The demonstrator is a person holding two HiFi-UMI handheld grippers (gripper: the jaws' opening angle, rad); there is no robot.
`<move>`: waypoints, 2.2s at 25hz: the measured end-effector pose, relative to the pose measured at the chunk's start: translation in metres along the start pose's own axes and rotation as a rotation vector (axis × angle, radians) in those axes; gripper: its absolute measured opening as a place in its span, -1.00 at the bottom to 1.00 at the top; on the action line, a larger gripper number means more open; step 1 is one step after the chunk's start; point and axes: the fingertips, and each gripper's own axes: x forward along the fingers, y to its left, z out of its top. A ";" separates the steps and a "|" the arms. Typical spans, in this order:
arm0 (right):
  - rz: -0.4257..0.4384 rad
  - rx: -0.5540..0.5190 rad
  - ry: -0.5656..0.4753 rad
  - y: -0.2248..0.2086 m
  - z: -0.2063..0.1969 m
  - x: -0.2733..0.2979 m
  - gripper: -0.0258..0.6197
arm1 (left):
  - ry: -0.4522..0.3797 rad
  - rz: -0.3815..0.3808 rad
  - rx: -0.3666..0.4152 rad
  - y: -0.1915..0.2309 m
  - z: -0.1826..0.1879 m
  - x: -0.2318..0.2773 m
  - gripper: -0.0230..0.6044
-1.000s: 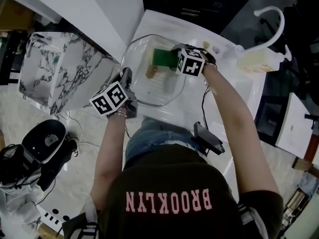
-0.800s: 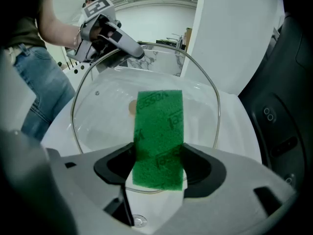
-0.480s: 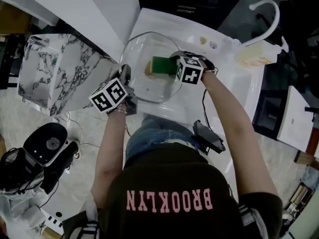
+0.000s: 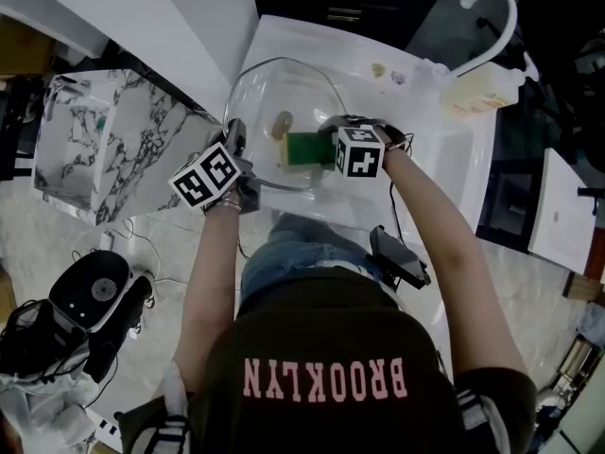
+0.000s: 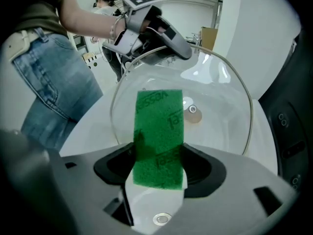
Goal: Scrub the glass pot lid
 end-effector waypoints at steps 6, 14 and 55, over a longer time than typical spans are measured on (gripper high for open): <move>0.025 -0.069 0.001 0.020 0.007 -0.003 -0.05 | 0.009 -0.006 -0.002 0.001 0.000 0.002 -0.86; -0.015 -0.078 -0.034 0.004 0.009 -0.013 -0.05 | 0.014 -0.008 0.019 -0.002 -0.003 0.002 -0.86; -0.090 0.233 -0.237 -0.093 -0.025 -0.008 -0.05 | -0.036 0.110 0.130 -0.001 0.018 0.001 -0.84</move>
